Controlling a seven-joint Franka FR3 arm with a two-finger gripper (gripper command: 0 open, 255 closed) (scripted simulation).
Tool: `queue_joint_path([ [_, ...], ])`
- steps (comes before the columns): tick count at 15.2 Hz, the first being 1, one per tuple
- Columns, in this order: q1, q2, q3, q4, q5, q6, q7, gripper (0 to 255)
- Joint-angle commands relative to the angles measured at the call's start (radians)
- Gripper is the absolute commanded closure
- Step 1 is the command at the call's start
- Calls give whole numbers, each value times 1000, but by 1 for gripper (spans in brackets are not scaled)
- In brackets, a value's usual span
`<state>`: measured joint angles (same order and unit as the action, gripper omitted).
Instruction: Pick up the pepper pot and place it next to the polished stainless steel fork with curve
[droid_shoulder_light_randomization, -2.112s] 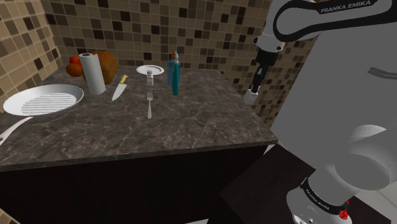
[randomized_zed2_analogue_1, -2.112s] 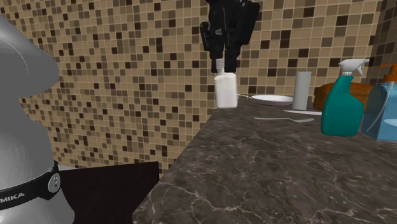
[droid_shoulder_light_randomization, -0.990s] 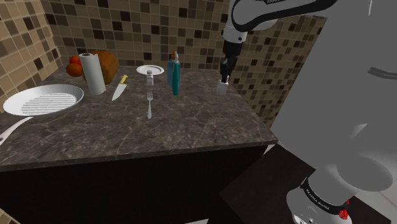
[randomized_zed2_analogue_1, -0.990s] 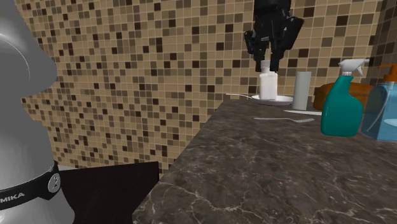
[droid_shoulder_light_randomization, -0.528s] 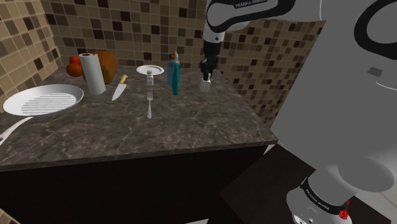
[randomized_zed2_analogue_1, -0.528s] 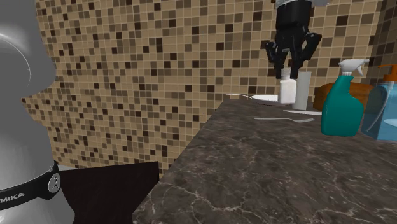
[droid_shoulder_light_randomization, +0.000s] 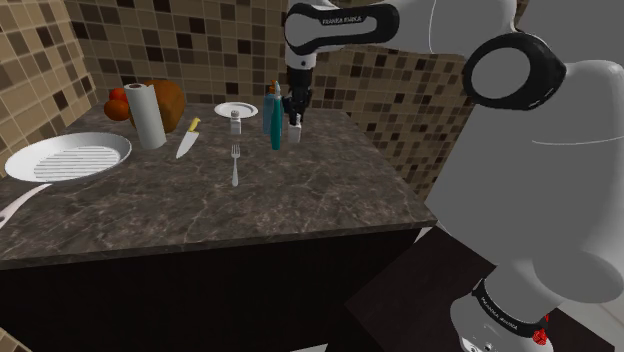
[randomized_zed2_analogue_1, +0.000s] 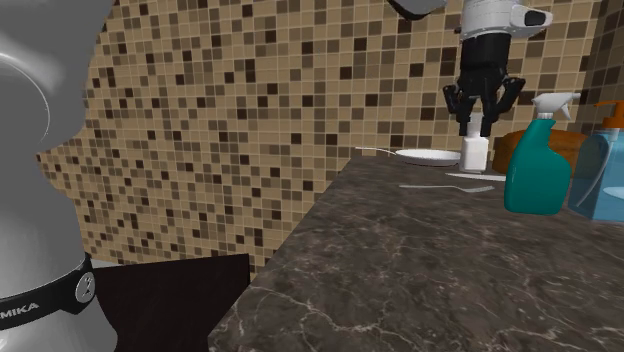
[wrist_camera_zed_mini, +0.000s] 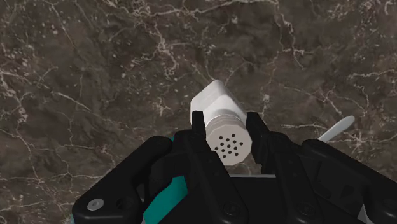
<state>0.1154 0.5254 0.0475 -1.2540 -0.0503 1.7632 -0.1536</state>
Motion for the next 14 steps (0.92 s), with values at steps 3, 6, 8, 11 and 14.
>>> queue_joint_path([
  [3,42,442,-3,733,-11,-291,11,255],
  [6,37,362,-3,549,-9,-187,16,255],
  [8,35,343,-2,487,-9,-145,17,255],
  [11,33,325,-2,415,-9,-91,19,255],
  [14,32,317,-2,360,-10,-44,21,255],
])
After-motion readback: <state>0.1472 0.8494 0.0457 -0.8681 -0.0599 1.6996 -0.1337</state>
